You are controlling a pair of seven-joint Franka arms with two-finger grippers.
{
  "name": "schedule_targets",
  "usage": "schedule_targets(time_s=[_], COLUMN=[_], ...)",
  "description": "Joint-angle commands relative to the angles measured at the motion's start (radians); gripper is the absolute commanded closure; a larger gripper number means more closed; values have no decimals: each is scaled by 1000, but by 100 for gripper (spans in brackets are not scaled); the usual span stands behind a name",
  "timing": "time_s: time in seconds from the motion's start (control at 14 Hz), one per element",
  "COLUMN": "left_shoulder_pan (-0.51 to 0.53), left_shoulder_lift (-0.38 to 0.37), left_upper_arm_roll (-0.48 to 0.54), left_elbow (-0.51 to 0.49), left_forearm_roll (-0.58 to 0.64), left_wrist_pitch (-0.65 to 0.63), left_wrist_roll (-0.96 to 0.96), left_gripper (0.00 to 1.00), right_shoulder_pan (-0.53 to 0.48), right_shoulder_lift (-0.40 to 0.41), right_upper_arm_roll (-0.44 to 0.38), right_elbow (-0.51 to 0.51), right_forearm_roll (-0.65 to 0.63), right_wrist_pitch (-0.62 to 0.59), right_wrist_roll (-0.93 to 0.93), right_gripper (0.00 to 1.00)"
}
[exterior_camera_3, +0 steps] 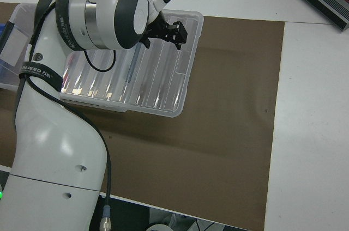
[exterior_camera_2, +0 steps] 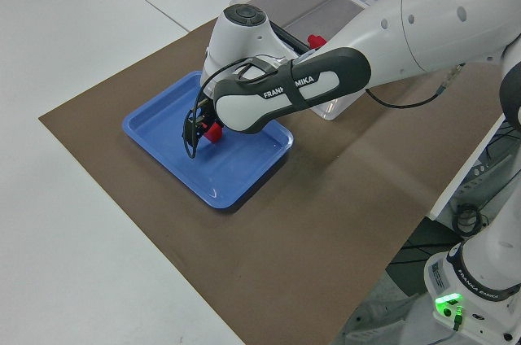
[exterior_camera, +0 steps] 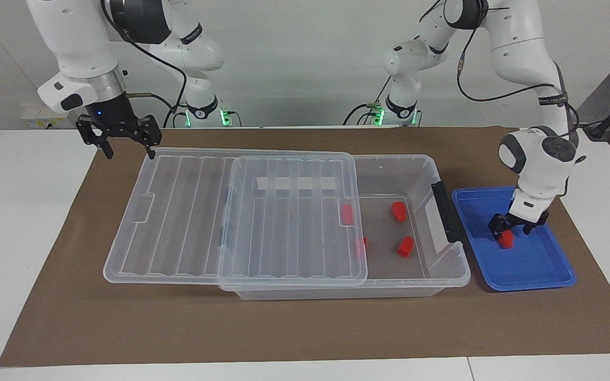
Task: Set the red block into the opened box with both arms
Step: 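Grasp the red block in the blue tray with the left gripper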
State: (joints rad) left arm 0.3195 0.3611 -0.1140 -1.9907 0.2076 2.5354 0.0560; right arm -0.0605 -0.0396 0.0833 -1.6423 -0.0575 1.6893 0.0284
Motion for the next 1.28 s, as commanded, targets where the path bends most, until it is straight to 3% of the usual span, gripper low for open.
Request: schedule_targets(time_s=[0.0, 0.36, 0.43, 0.5, 0.71, 0.85, 1.07, 1.21], left_shoulder_pan=[-8, -10, -20, -22, -22, -23, -22, -20], left_shoulder_lift=[-1, 4, 2, 2, 2, 2, 2, -2], left_upper_arm_roll=[0, -1, -1, -1, -1, 0, 0, -1], left_elbow=[-7, -8, -8, -8, -8, -8, -2, 41], left_forearm_roll=[21, 22, 22, 21, 22, 22, 22, 21], left_wrist_pitch=[8, 14, 14, 14, 14, 8, -6, -84], left_wrist_roll=[-5, -4, -4, -5, -4, -2, -1, 1], left_gripper=[9, 16, 21, 33, 81, 100, 100, 100], right_shoulder_pan=[-15, -19, -19, -19, -19, -19, -19, -19], right_shoulder_lift=[35, 21, 21, 20, 20, 18, 18, 18], right_upper_arm_roll=[6, 6, 6, 6, 6, 6, 6, 6], right_elbow=[67, 39, 36, 30, 29, 27, 27, 26], right_forearm_roll=[28, 44, 44, 44, 44, 44, 44, 44], right_wrist_pitch=[-53, -57, -54, -50, -51, -51, -49, -48], right_wrist_roll=[28, 56, 56, 56, 65, 77, 87, 87], right_gripper=[5, 4, 4, 4, 4, 4, 4, 4])
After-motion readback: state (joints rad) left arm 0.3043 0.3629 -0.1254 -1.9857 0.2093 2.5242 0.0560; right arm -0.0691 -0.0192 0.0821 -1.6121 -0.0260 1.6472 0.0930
